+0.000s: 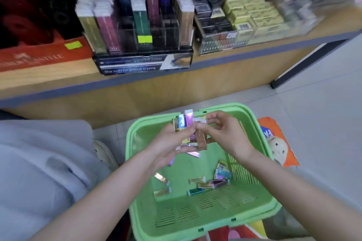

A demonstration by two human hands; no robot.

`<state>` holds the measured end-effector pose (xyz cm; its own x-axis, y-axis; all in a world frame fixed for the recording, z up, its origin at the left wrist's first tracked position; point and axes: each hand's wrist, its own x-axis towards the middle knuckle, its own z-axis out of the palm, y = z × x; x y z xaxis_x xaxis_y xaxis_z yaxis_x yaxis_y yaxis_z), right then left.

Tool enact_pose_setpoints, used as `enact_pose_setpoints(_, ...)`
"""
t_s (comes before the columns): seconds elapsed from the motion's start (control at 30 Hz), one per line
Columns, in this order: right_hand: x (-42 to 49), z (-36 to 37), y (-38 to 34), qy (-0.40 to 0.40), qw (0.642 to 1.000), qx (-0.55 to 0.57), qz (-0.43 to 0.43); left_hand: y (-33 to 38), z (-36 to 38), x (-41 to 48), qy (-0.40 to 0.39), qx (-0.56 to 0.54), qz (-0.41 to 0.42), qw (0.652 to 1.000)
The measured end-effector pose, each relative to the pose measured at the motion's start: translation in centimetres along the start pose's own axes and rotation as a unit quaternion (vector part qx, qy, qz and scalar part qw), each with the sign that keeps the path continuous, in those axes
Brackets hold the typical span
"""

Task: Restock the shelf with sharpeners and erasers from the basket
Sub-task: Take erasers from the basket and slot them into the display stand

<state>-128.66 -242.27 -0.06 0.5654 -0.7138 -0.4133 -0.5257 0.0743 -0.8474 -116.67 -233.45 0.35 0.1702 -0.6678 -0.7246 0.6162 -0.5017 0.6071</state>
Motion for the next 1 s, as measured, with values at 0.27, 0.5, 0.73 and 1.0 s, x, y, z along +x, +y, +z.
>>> enact_pose_setpoints(0.27,-2.0,-0.1,-5.2,0.043,0.991,0.11,-0.063,3.7,-0.4,-3.7,-0.04,-0.023,0.06,0.997)
enact_pose_setpoints(0.5,-2.1,-2.6,-9.9,0.092,0.981,0.117,-0.126,7.9,0.7,-5.0,-0.06,-0.001,0.087,0.994)
enact_pose_setpoints(0.73,3.6,-8.4,-13.1,0.257,0.932,-0.078,-0.243,11.9,1.6,-5.2,-0.083,0.006,0.131,0.988)
enact_pose_setpoints(1.0,9.4,-11.9,-13.9,0.213,0.9,-0.325,-0.199,13.2,2.1,-4.3,-0.101,-0.024,0.129,0.986)
